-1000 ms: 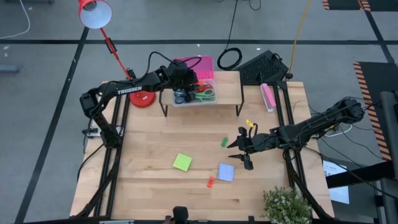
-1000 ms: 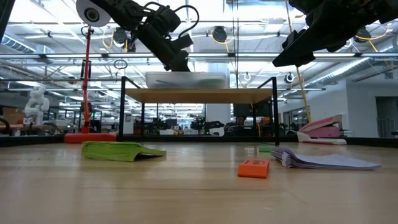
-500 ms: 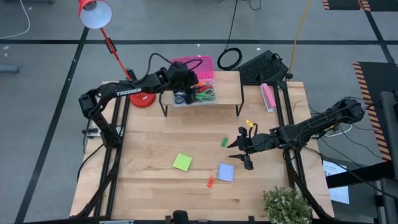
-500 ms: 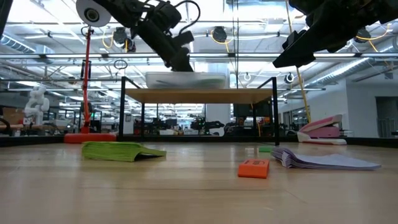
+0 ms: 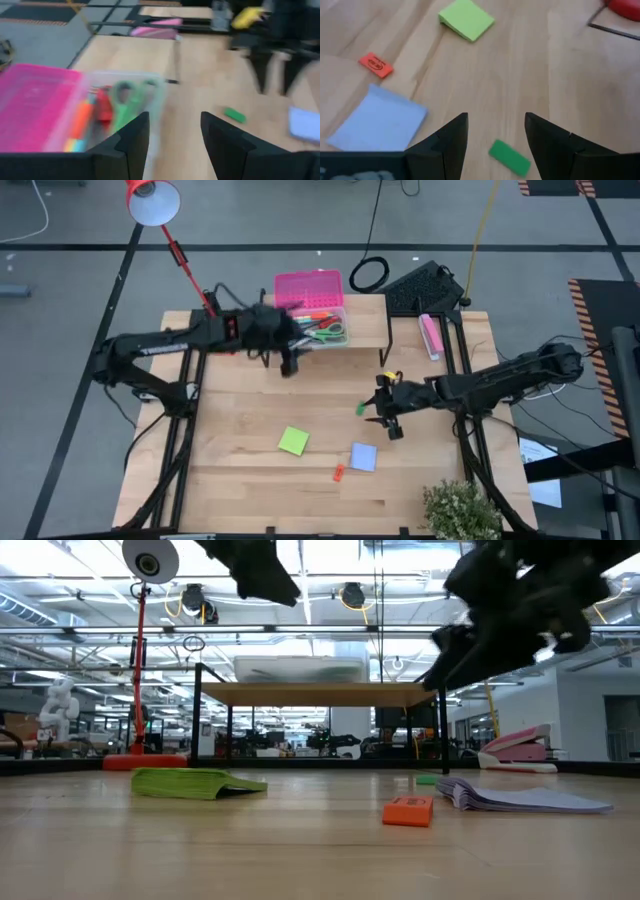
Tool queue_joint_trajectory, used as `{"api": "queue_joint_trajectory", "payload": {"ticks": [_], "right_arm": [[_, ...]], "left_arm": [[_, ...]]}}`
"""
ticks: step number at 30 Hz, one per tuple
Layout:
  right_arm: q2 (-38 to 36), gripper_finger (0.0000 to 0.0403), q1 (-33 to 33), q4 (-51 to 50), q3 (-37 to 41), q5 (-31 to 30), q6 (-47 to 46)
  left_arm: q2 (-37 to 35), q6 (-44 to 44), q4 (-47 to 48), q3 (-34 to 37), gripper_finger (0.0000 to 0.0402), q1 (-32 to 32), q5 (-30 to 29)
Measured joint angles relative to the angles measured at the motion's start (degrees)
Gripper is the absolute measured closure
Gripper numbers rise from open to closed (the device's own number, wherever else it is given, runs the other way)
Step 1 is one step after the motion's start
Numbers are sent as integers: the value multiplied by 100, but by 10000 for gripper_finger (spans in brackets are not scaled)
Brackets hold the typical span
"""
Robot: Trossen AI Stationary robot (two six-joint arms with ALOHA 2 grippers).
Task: Pack school essentials
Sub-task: Put the green eraser into the pink supply box on the shelf
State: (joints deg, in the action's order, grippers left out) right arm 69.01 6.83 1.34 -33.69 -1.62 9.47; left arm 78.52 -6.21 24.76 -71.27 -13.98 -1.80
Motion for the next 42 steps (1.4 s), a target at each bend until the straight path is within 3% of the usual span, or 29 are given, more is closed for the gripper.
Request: {"api": "queue_joint_trajectory", "payload": {"ticks": [6,11,15,23,36,42], "right_arm": [[634,212,-1050,164,0,1538,1072],[1221,212,-1617,880,-6,2524,1467],[1704,209,-1928,906,-201,3052,1662],[2122,209,-2100,324,-457,3191,2170],[2700,210,-2227,338,-468,3184,2706],[2697,241,-2219,240,-472,3134,2474]], "left_arm": [[-176,-81,-475,606,220,729,-770],[-176,-241,-649,752,220,867,-838],[-172,-150,-635,788,220,877,-852],[-172,-110,-704,786,220,992,-848],[-172,-163,-864,786,220,1030,-846],[-172,-224,-856,786,220,1037,-829]]}}
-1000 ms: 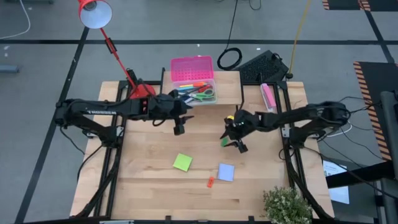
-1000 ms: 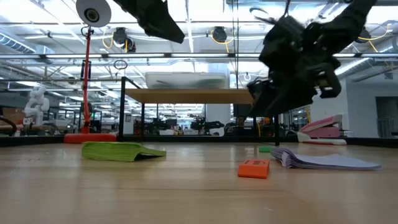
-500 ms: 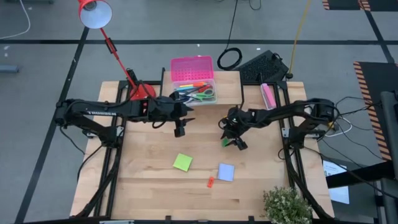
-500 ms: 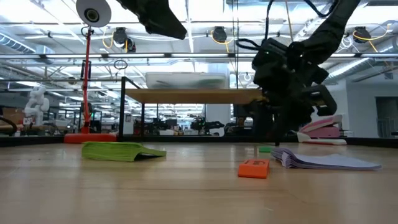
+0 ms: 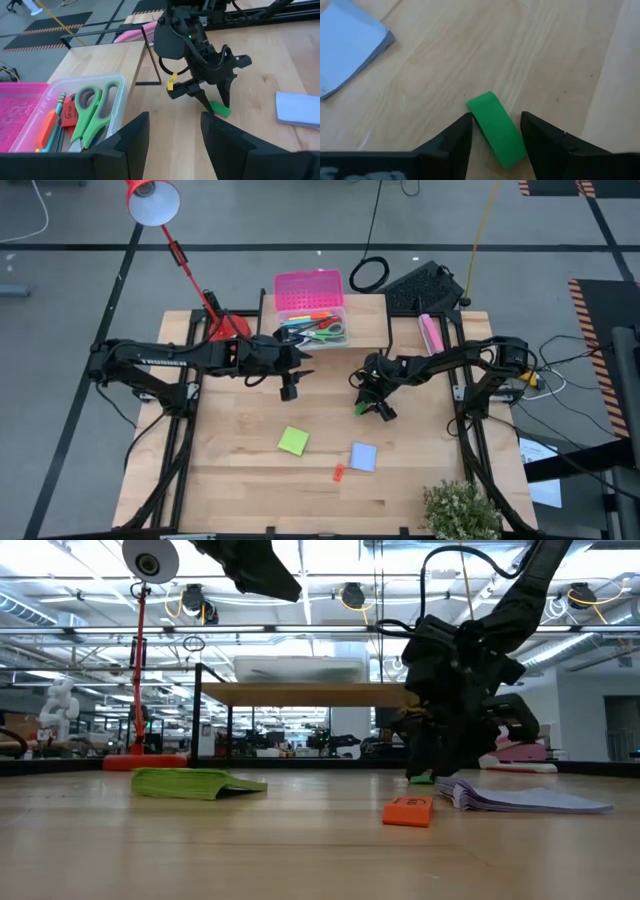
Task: Pack school essentials
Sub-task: Put the green eraser into the pink supply box on the shelf
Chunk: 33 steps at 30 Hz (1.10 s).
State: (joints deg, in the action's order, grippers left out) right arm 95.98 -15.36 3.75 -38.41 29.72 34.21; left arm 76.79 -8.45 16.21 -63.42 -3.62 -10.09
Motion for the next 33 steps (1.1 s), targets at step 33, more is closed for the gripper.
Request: {"api": "queue_joint_trajectory", "payload": {"ticks": [33], "right_arm": [[-1581,306,417,668,-176,-1390,-2427]], "left_arm": [[0,42,461,-9,220,146,-52]]}}
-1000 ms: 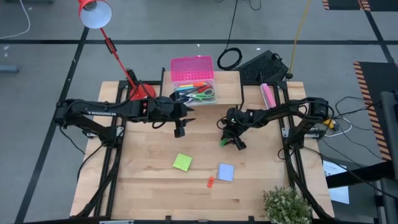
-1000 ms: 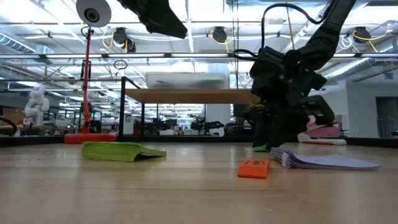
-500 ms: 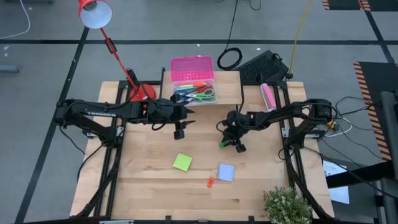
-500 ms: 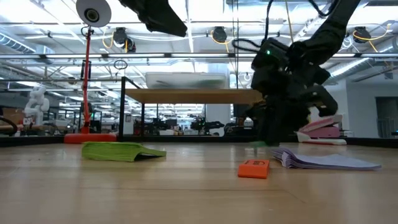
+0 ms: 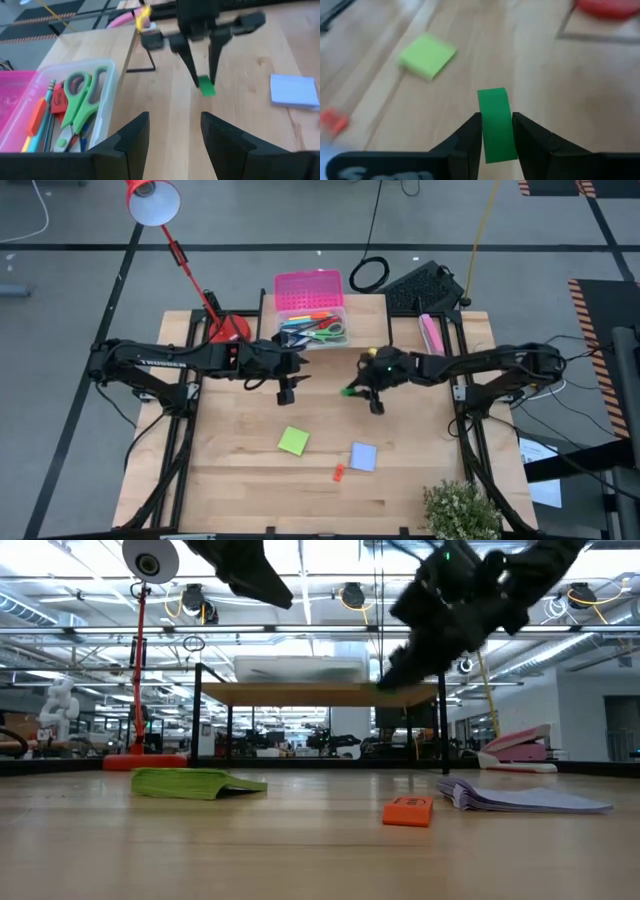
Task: Pack school essentials
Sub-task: Put the green eraser into the pink supply box on the shelf
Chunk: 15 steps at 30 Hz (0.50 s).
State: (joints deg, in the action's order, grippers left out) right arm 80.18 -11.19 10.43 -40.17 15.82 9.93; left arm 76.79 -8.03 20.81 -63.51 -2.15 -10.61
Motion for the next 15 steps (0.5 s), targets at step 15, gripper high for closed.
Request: {"api": "queue_joint_trajectory", "payload": {"ticks": [15], "right_arm": [[178,306,-728,-1165,-2435,-680,401]], "left_arm": [[-414,468,669,-7,220,-7,-13]]}}
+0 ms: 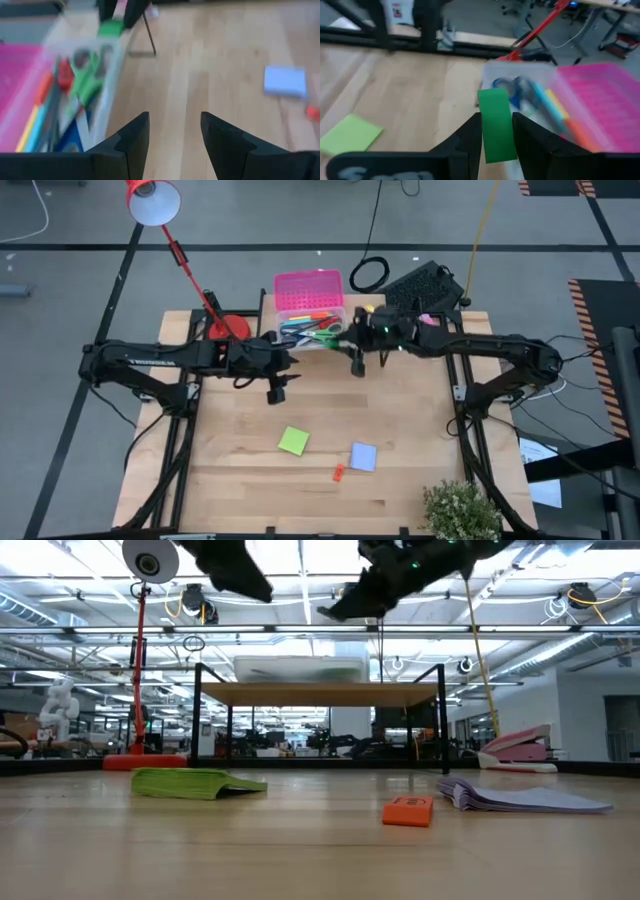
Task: Pack school essentials
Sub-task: Put the green eraser into the pink supply box on the shelf, then put the orange eraser into the pink supply box on the shelf
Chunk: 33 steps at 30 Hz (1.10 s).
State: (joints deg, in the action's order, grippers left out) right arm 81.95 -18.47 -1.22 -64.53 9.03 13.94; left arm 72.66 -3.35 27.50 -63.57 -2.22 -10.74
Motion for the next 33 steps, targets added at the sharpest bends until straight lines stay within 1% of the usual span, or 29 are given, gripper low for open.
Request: {"api": "queue_joint_trajectory", "payload": {"ticks": [3,5,6,8,11,17,21,33], "right_arm": [[321,306,-280,-109,-458,156,86],[537,306,-464,-295,-730,399,147],[662,306,-527,-390,-875,462,191],[876,306,-629,-501,-1101,469,363],[1133,306,-805,-712,-1259,496,571],[1424,306,-1190,-747,-1284,475,780],[1484,302,-1299,-735,-1279,476,815],[1470,256,-1467,-658,-1279,429,797]], "left_arm": [[-195,135,254,18,220,14,0],[-208,202,93,-12,220,60,-5],[-220,207,163,-5,220,82,-5],[-237,217,307,20,220,167,-3],[-251,219,240,5,220,275,-80],[-246,245,235,5,220,444,-237],[-244,266,234,6,220,498,-290],[-244,272,104,7,220,500,-293]]}}
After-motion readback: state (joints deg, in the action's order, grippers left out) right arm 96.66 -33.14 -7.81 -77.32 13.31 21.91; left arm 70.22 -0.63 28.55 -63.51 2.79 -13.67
